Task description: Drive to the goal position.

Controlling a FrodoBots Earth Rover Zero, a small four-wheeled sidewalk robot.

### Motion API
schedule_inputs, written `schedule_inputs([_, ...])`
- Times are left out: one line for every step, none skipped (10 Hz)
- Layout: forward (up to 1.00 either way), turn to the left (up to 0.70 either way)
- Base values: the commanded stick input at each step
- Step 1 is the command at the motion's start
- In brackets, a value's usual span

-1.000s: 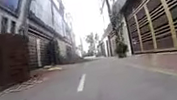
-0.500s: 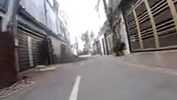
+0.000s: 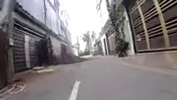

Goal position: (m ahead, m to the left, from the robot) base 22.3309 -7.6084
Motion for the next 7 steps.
schedule_inputs([1.00, 0.06])
schedule_inputs([1.00, 0.06])
schedule_inputs([1.00, 0.06])
schedule_inputs([1.00, 0.06])
schedule_inputs([1.00, 0.06])
schedule_inputs([1.00, -0.16])
schedule_inputs([1.00, -0.34])
